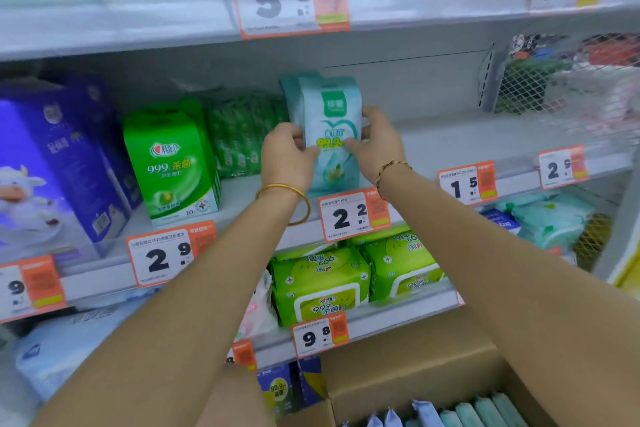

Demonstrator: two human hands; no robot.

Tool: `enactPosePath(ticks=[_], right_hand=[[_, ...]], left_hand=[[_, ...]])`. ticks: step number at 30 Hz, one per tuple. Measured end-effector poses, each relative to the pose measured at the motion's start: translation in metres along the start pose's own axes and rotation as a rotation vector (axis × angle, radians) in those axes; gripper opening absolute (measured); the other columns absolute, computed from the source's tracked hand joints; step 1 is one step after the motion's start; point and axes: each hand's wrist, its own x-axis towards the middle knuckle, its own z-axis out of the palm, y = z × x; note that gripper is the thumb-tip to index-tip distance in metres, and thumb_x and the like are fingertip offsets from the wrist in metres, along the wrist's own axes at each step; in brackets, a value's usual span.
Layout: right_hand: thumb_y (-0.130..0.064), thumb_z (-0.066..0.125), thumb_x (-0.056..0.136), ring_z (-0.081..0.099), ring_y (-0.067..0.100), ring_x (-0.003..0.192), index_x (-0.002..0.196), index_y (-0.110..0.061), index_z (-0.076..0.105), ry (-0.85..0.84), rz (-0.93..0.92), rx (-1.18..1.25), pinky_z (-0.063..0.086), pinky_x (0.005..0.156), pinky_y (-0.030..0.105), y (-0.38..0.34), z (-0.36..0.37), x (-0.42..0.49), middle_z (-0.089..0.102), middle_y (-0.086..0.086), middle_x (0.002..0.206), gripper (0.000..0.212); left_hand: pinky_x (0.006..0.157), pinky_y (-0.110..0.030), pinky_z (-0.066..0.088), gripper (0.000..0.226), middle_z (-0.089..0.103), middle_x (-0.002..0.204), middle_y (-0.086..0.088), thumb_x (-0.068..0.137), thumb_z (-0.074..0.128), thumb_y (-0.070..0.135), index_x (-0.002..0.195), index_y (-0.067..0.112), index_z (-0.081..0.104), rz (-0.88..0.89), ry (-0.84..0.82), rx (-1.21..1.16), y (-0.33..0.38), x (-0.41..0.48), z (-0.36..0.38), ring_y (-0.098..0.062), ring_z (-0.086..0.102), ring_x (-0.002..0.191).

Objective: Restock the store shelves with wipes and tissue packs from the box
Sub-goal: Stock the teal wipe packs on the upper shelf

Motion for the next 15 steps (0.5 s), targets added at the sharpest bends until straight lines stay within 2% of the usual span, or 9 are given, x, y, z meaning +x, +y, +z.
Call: enactPosePath(ticks=[5,9,13,15], right_hand=[[-0.007,0.055,0.089,0.056,0.030,0.108,0.135,-0.012,0.040,-0.026,-0.011,-0.027,0.046,0.088,0.035,0.009,0.006,0.001,0.058,0.014,0.122,0.048],[-0.011,0.056,0.090,0.055,0.030,0.109,0.132,-0.009,0.042,-0.057,0.011,-0.093,0.043,0.082,0.029,0.009,0.007,0.004,0.055,0.017,0.124,0.044],[-0.012,0.056,0.091,0.055,0.030,0.112,0.125,-0.002,0.047,-0.078,0.044,-0.139,0.043,0.085,0.030,0.012,0.007,0.005,0.058,0.015,0.125,0.037],[-0.013,0.055,0.092,0.055,0.031,0.112,0.123,-0.002,0.048,-0.085,0.031,-0.187,0.042,0.082,0.028,0.013,0.009,0.006,0.058,0.015,0.123,0.034]], left_hand=[[0.084,-0.035,0.052,0.026,0.058,0.095,-0.009,0.082,0.067,0.006,0.104,0.000,0.054,-0.027,0.021,-0.013,-0.013,-0.002,0.007,-0.021,0.056,0.084],[0.089,-0.044,0.051,0.036,0.054,0.113,-0.017,0.080,0.070,0.015,0.107,0.001,0.050,-0.070,-0.001,0.033,-0.018,0.003,0.008,-0.027,0.054,0.101],[0.084,-0.050,0.053,0.028,0.054,0.101,-0.016,0.083,0.068,0.016,0.093,0.010,0.042,-0.103,-0.065,-0.004,-0.022,0.002,0.010,-0.035,0.059,0.100],[0.084,-0.050,0.053,0.027,0.053,0.096,-0.014,0.084,0.066,0.015,0.091,0.009,0.041,-0.109,-0.074,0.005,-0.023,0.002,0.011,-0.036,0.060,0.099]])
